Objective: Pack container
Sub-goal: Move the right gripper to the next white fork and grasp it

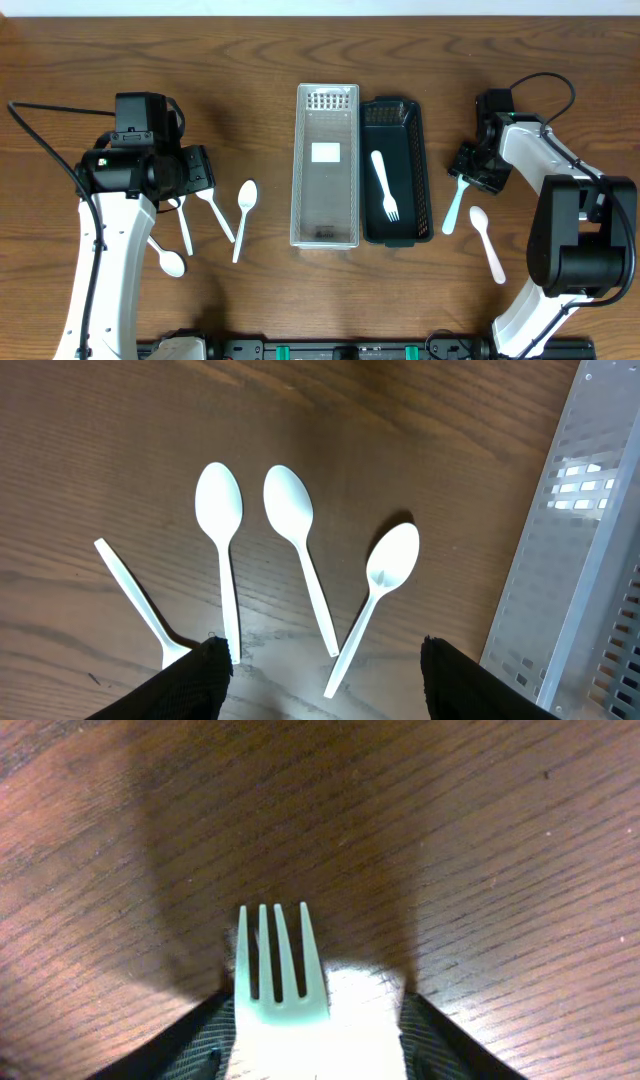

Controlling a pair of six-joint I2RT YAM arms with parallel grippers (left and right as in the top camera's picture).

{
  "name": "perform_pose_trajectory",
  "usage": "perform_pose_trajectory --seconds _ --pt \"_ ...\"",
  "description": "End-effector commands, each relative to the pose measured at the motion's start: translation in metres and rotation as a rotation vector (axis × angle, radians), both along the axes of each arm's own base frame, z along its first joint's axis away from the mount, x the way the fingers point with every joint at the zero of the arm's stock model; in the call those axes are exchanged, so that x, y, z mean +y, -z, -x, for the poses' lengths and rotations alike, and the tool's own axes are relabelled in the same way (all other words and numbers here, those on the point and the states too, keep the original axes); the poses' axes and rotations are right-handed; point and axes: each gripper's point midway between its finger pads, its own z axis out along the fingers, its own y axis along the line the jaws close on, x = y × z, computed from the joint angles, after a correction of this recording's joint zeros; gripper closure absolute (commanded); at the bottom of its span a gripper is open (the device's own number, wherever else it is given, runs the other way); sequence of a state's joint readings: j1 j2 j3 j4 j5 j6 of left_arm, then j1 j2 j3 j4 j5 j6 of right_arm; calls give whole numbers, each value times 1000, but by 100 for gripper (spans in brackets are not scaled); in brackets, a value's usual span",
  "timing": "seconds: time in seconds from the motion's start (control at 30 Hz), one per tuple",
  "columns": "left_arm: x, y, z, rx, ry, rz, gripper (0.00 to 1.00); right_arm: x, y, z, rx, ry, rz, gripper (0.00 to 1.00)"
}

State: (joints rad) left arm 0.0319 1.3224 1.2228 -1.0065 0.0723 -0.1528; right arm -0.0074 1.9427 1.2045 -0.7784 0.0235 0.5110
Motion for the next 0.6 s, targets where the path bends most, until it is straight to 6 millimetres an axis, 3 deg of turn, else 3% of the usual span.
perform_pose_trajectory --seconds 0.0,0.57 --pt "0 -5 -2 -10 6 -3 36 6 26 18 93 0 -41 47" --pt "0 -4 0 -2 6 -3 36 6 26 26 123 1 -41 49"
